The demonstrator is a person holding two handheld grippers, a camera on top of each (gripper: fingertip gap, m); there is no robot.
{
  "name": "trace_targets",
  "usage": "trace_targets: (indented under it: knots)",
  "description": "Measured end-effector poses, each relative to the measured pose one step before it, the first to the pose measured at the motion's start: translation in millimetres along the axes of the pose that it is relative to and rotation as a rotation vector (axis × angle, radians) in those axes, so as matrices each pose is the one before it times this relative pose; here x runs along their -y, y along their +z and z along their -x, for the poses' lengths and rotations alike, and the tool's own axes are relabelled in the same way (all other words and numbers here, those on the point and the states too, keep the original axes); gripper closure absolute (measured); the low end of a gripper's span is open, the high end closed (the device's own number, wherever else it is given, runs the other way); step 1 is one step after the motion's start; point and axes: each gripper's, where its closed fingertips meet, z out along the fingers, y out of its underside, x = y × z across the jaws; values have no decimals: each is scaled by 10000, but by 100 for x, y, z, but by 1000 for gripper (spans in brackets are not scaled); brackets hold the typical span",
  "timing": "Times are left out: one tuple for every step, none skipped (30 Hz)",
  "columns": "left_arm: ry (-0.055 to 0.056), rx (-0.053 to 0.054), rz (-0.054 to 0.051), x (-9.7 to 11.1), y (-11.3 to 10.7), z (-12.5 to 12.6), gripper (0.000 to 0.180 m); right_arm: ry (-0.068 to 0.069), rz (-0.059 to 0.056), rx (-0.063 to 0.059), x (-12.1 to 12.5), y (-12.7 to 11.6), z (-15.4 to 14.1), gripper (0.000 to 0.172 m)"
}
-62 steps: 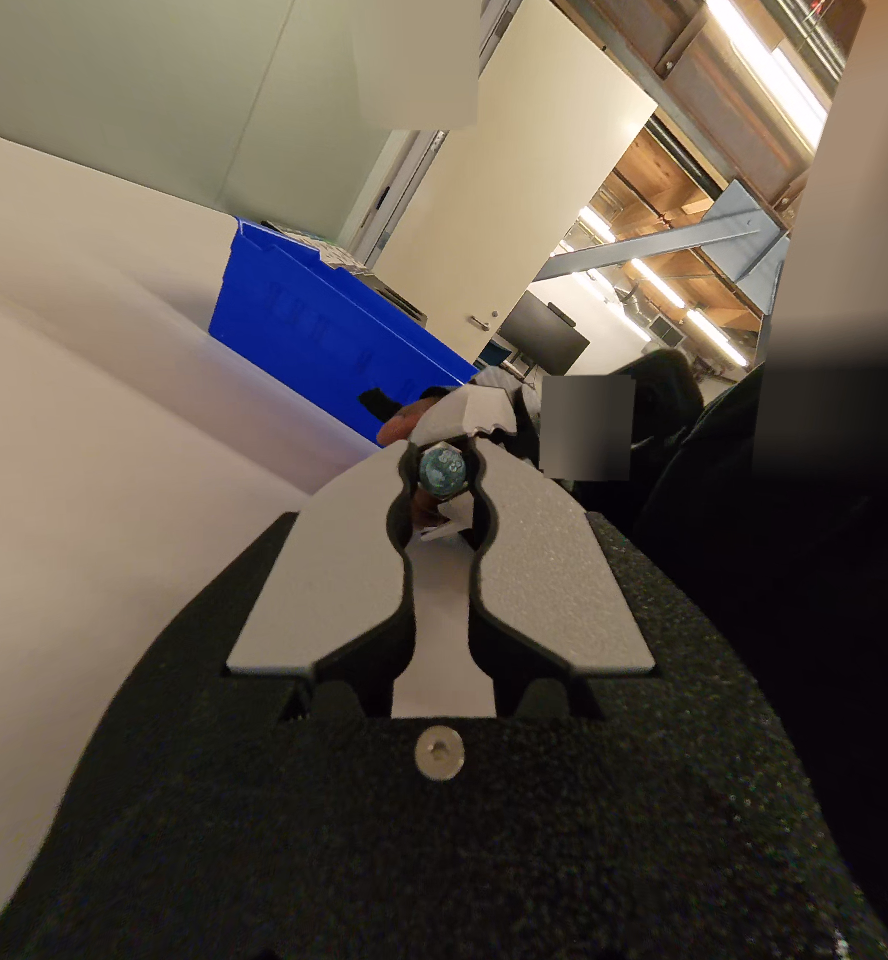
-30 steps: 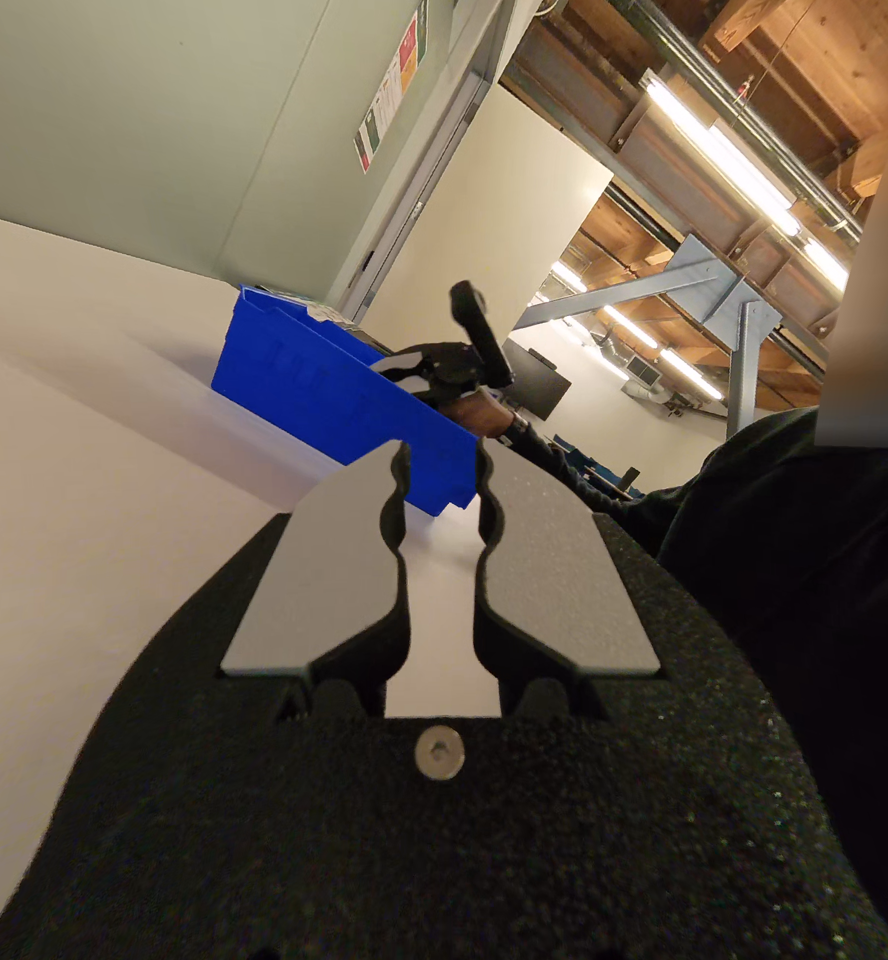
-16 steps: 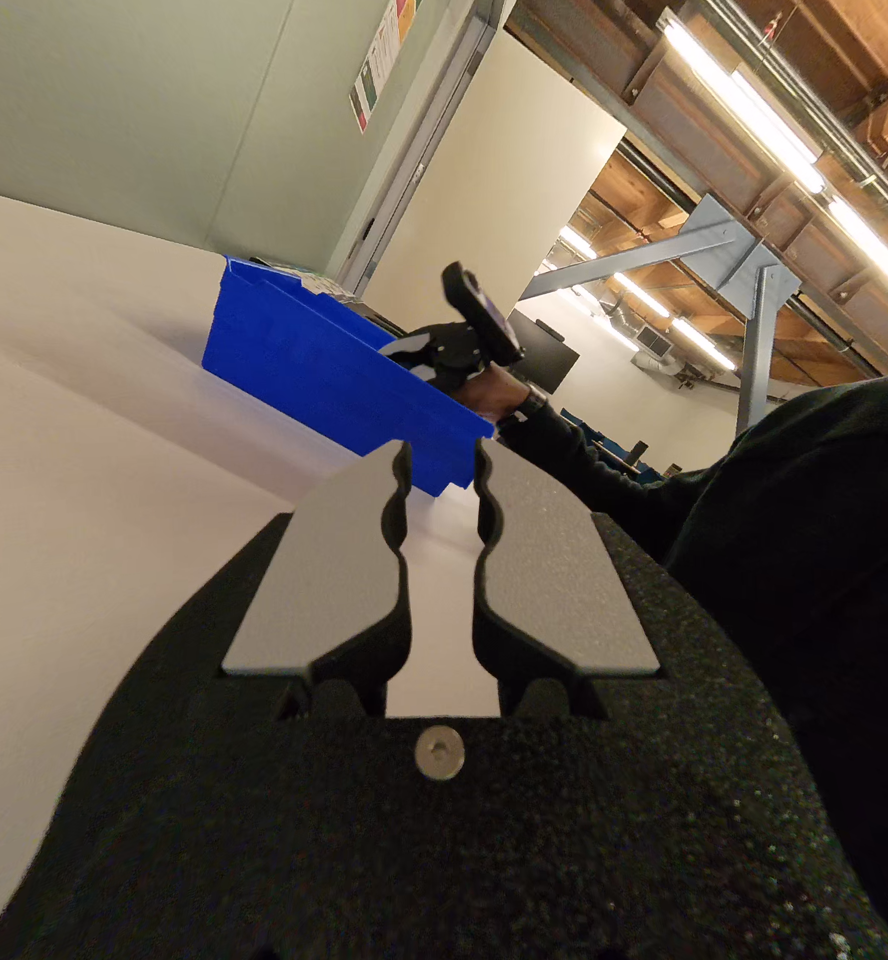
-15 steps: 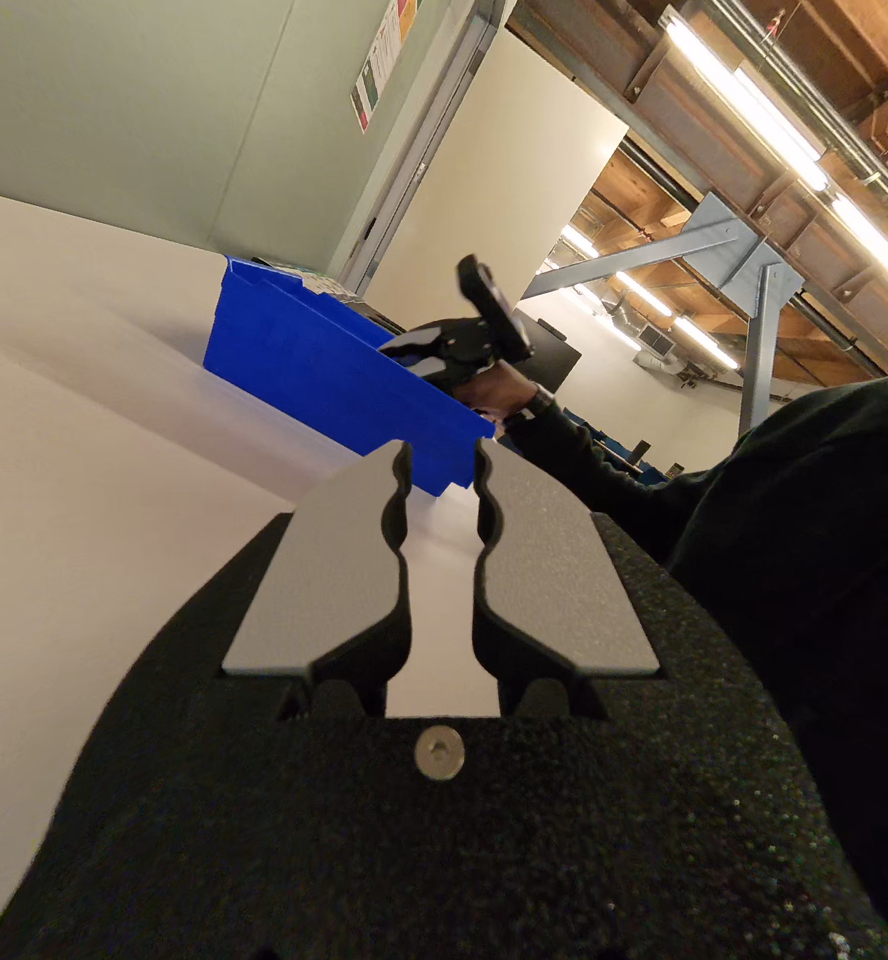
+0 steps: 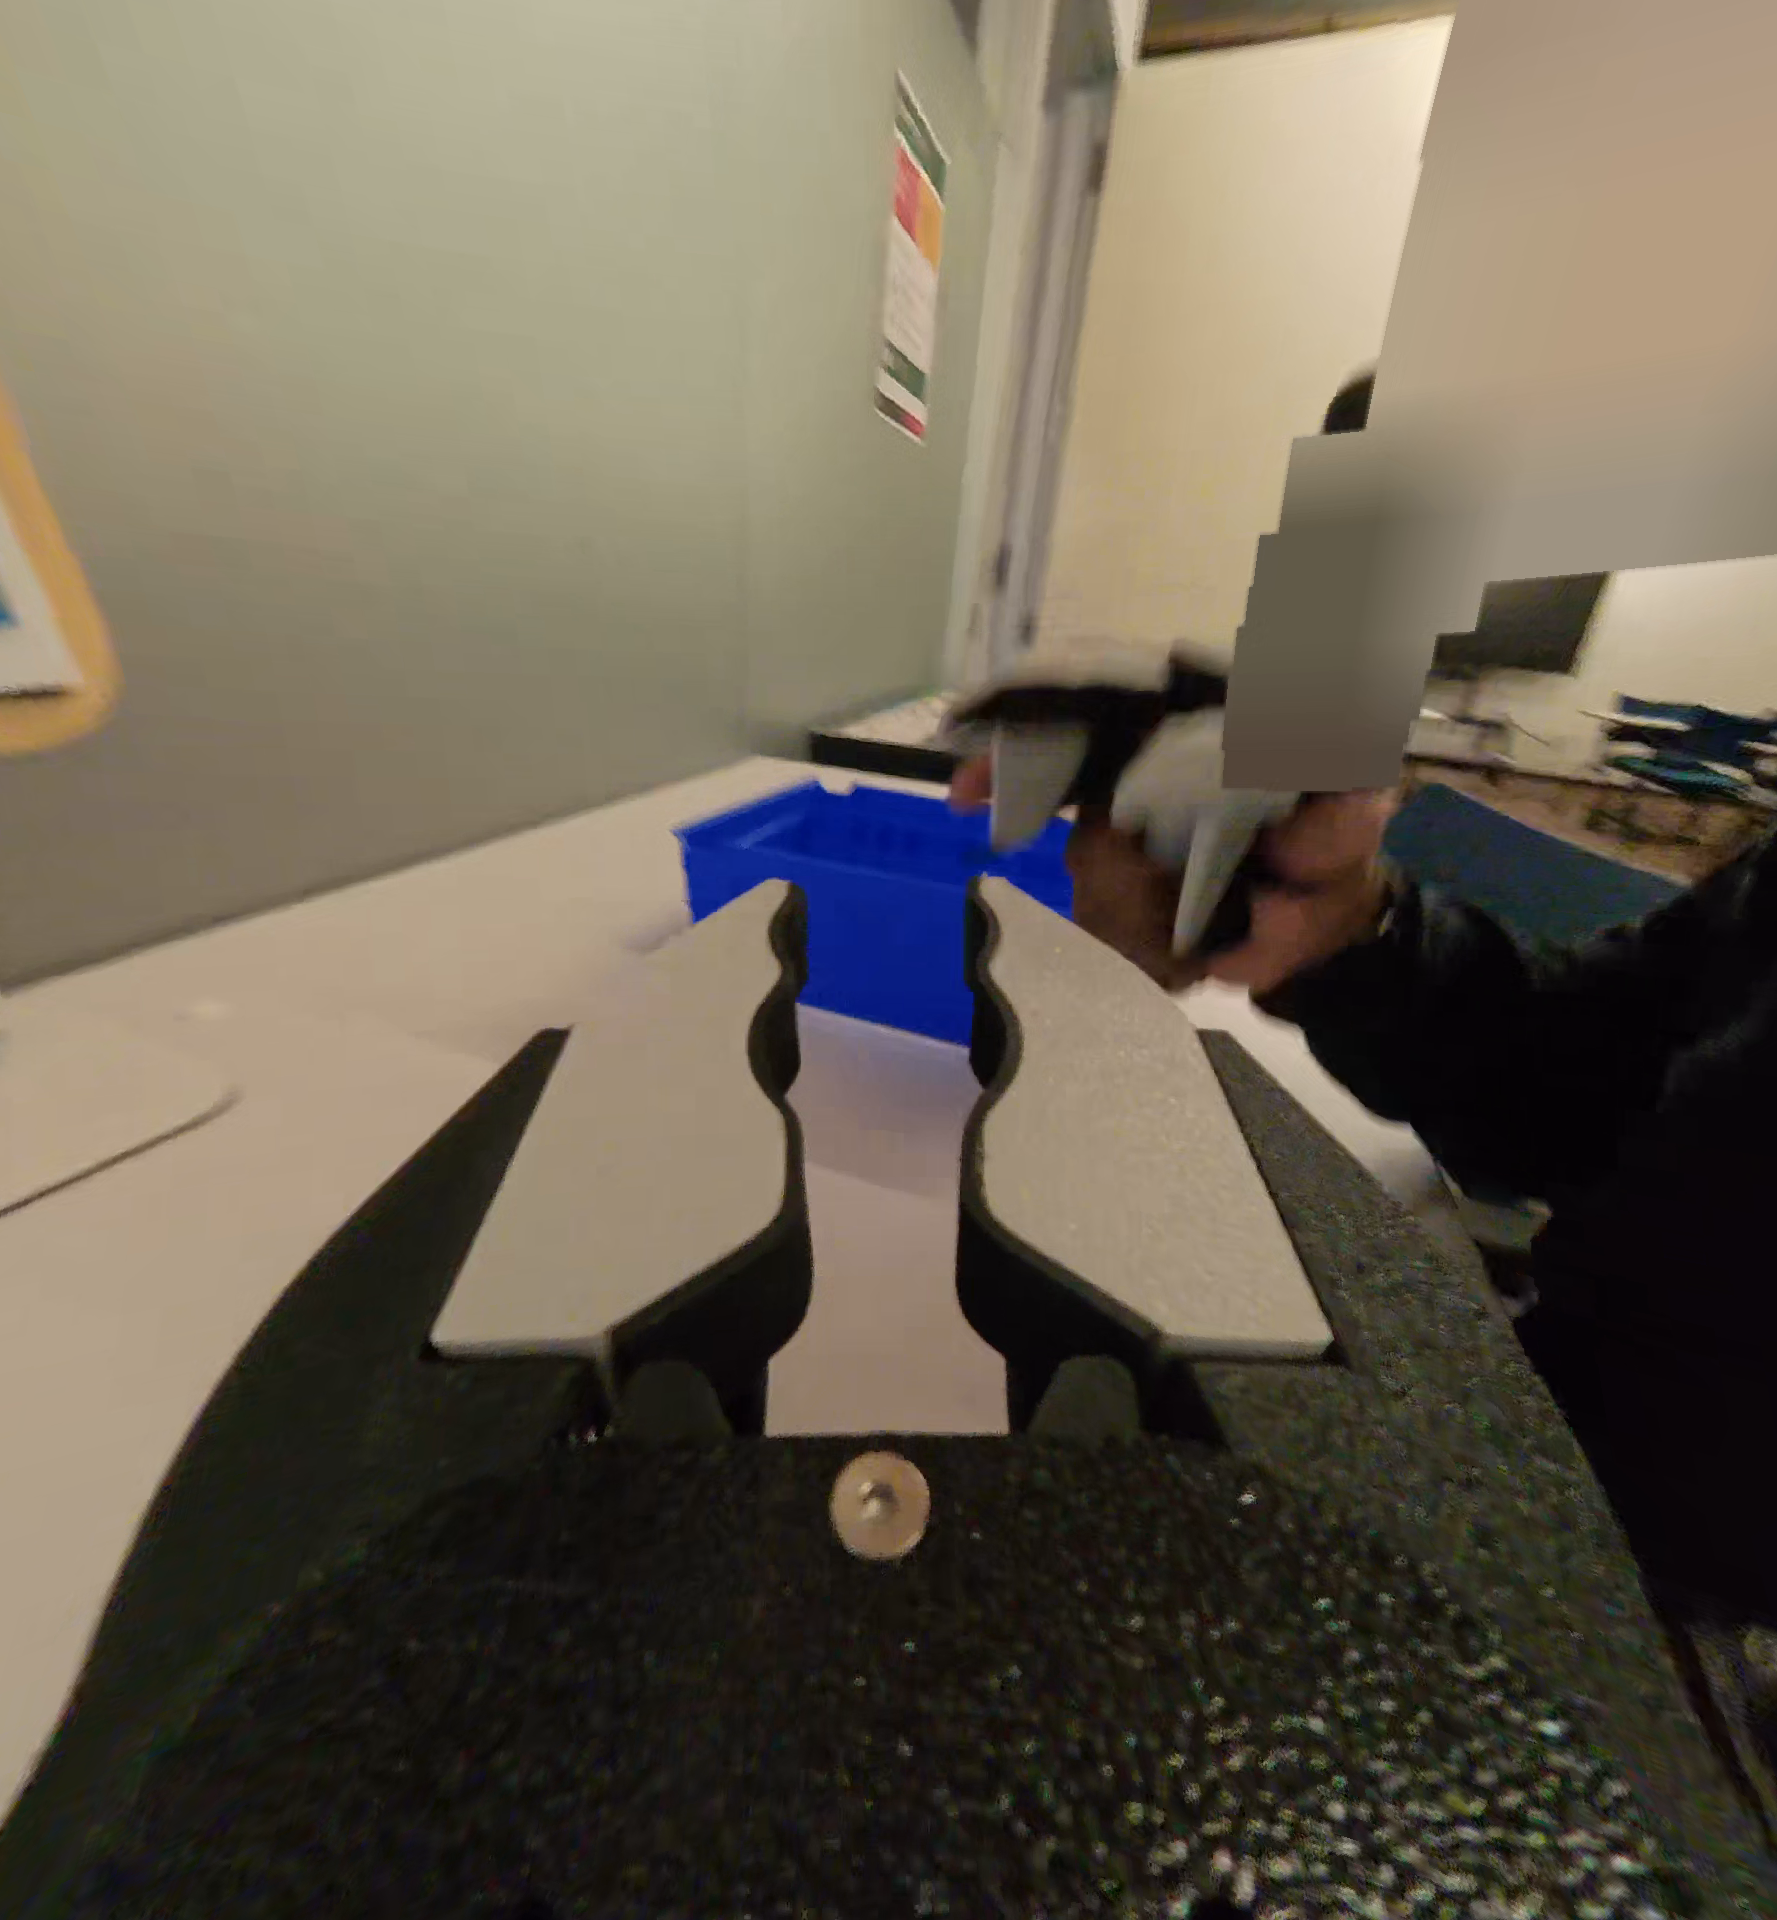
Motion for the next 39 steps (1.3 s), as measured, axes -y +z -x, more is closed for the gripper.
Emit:
trace_targets:
  knots:
    - [64, 528, -206, 1392, -1464, 151, 152, 389, 136, 489, -1373, 1650, 693, 116]
    - [161, 636, -70, 1320, -1519, 568, 152, 348, 119, 428, -1370, 1456, 445, 110]
    - [247, 782, 127, 1162, -1646, 1042, 152, 336, 87, 376, -1271, 1236, 274, 106]
    - [315, 885, 364, 824, -1646, 1595, 153, 296, 81, 264, -1195, 1003, 79, 104]
    - [279, 940, 682, 270, -1497, 2161, 154, 242, 163, 118, -1212, 807, -123, 105]
    - [262, 786, 897, -228, -1201, 2422, 153, 222, 235, 90, -1176, 618, -110, 105]
    - [315, 590, 1041, -737, -781, 2491, 154, 190, 221, 107, -1011, 436, -32, 107]
    - [302, 388, 1220, -1216, -333, 2421, 154, 104, 198, 51, -889, 282, -58, 109]
    - [300, 198, 1321, -1529, 142, 2232, 154, 25, 182, -21, -782, 199, -123, 110]
    - [244, 82, 1353, -1702, 592, 2051, 153, -15, 174, -53, -648, 105, -127, 112]
    - [111, 5, 1329, -1697, 1009, 1874, 154, -36, 173, -67, -590, 87, -128, 114]
    - [-70, -58, 1235, -1502, 1327, 1635, 153, -39, 163, -65, -496, 34, -111, 115]
    - [-194, -111, 981, -988, 1504, 1327, 152, -49, 131, -66, -416, 6, -94, 116]
    - [-246, -187, 730, -535, 1576, 996, 152, -55, 119, -114, -341, -43, -156, 117]
    - [-448, -270, 563, -204, 1590, 767, 153, -47, 84, -132, -177, -113, -155, 118]
    - [-559, -450, 467, -13, 1494, 453, 155, -87, 15, -113, -64, -158, -115, 119]
    - [-466, -543, 314, 162, 1277, 137, 157, -111, 12, -110, -67, -183, -124, 121]
    - [-318, -484, 270, 101, 999, 57, 158, -110, 18, -105, -85, -194, -124, 122]
    - [-260, -218, 338, -54, 752, 346, 159, -99, 19, -45, -84, -189, -48, 122]
    - [-193, 28, 343, -119, 506, 591, 159, -67, 2, -23, -62, -175, -54, 123]
    - [-134, 181, 328, -163, 363, 705, 159, -29, -19, -3, -22, -155, -32, 124]
    - [-114, 169, 306, -154, 311, 589, 159, -9, -4, 40, -27, -110, 5, 125]
    - [-85, 128, 336, -212, 328, 434, 159, -11, 43, 45, -90, -42, 25, 125]
    - [-32, 139, 392, -267, 330, 369, 159, -41, 55, 40, -89, -28, 50, 125]
    - [-22, 167, 329, -170, 311, 311, 159, -89, 42, 38, -76, -36, 97, 126]
    - [-13, 197, 273, -81, 323, 287, 159, -127, 27, 7, -63, -52, 94, 126]
    - [26, 230, 294, -136, 352, 270, 159, -159, 39, -42, -94, -59, 54, 127]
    - [31, 236, 252, -129, 367, 268, 158, -206, 87, -50, -155, -47, 108, 127]
    - [-16, -30, 25, 172, 279, -136, 158, -260, 131, -50, -205, 3, 132, 127]
    - [-21, -104, 88, 93, 294, -239, 158, -298, 140, -71, -205, 44, 120, 127]
    - [68, 36, 216, -112, 363, -65, 158, -317, 133, -75, -178, 70, 142, 127]
    - [165, 283, 104, 40, 203, 193, 161, -310, 122, -55, -153, 86, 181, 127]
    - [142, 290, 135, 11, 37, 238, 166, -270, 107, -29, -125, 101, 201, 127]
    - [149, 94, 143, -35, -14, 4, 167, -224, 89, -23, -99, 87, 190, 127]
    - [158, 47, 90, 2, 0, -56, 168, -199, 64, -34, -52, 66, 146, 127]
    - [135, 32, 43, 4, 11, -53, 168, -161, 38, -21, -35, 48, 121, 128]
    - [128, 117, 23, -30, 2, 45, 169, -100, 25, -16, -15, 33, 84, 128]
    - [140, 290, -14, -55, -50, 286, 170, -42, 11, -18, -3, 18, 22, 128]
    - [97, 359, -124, 21, -199, 425, 170, 8, -5, -8, 2, 15, 4, 128]
